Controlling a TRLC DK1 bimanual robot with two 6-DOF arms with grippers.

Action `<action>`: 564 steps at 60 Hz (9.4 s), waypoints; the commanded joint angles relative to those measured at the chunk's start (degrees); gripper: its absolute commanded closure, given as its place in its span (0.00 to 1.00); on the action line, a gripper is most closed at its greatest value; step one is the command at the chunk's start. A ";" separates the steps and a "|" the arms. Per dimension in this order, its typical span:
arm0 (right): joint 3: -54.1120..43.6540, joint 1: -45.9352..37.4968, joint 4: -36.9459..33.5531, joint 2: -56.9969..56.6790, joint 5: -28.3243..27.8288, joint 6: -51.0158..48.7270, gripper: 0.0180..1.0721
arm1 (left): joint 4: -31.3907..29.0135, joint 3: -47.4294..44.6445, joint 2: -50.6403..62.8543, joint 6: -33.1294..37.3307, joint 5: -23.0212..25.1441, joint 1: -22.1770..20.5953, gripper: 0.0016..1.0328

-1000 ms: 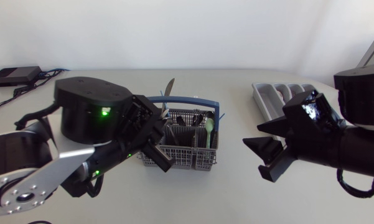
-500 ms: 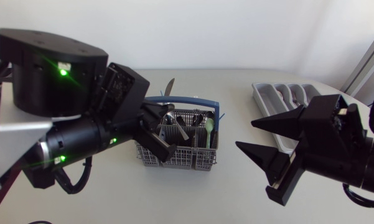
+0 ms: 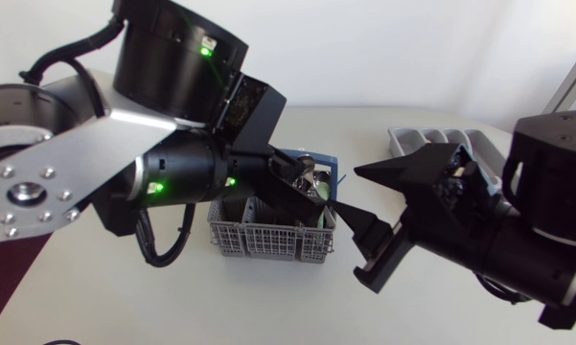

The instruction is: Sort the cutlery from the basket into the organizer compartments.

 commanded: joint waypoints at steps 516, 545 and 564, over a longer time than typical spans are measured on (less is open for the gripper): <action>16.01 -15.10 7.50 42.10 -3.09 2.25 0.60 | -3.16 -23.06 -6.14 11.30 -2.37 10.66 0.20; 19.27 -9.74 9.35 49.22 12.21 7.96 0.60 | -2.89 -23.42 -6.58 11.22 -2.37 10.57 0.20; 18.83 -10.35 10.49 49.39 19.94 9.45 0.60 | -2.45 -22.89 -5.97 11.22 -2.37 10.31 0.20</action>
